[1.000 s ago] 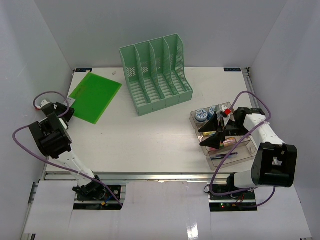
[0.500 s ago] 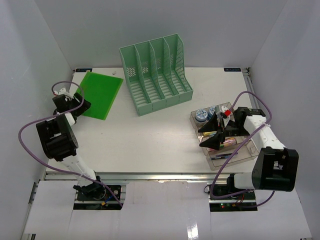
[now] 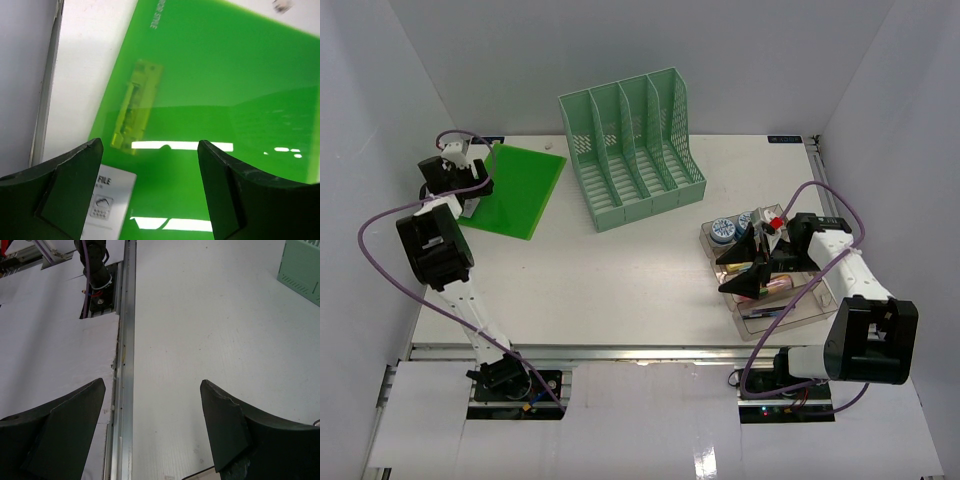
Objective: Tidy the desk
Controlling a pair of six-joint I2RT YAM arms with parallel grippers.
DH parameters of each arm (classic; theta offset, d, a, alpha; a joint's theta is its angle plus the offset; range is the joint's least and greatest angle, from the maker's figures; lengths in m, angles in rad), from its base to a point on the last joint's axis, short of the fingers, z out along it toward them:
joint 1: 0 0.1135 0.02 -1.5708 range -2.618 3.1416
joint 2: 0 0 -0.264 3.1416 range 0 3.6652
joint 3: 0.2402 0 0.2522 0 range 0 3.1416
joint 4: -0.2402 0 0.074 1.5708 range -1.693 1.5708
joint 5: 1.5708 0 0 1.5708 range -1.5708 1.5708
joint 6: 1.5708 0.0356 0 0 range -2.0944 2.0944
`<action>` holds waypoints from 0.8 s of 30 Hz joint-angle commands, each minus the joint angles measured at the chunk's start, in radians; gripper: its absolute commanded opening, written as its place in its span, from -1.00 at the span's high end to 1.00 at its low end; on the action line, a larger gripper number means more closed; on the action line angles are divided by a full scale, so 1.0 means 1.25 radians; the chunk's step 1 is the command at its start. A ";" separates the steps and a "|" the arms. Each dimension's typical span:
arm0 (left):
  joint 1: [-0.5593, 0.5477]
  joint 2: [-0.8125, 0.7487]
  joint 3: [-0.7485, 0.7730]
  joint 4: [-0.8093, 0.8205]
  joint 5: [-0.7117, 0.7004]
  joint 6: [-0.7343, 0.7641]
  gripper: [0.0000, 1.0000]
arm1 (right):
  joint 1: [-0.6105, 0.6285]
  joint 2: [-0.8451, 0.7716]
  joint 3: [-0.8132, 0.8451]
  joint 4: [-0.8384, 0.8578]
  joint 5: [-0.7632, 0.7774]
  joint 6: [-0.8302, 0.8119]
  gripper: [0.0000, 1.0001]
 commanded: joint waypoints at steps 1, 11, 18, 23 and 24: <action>0.015 0.037 0.080 -0.038 -0.018 0.103 -0.75 | 0.002 -0.018 0.028 -0.017 -0.028 0.003 -0.66; 0.028 0.122 0.144 -0.026 -0.017 0.133 -0.76 | 0.005 -0.009 0.026 -0.017 -0.029 0.001 -0.66; 0.027 0.144 0.136 -0.042 0.006 0.133 -0.75 | 0.005 -0.002 0.029 -0.017 -0.026 0.001 -0.65; 0.022 0.121 0.094 -0.070 0.012 0.135 -0.67 | 0.006 -0.005 0.031 -0.017 -0.027 0.003 -0.65; 0.021 0.103 0.074 -0.075 0.009 0.132 -0.66 | 0.006 -0.010 0.033 -0.017 -0.026 0.004 -0.65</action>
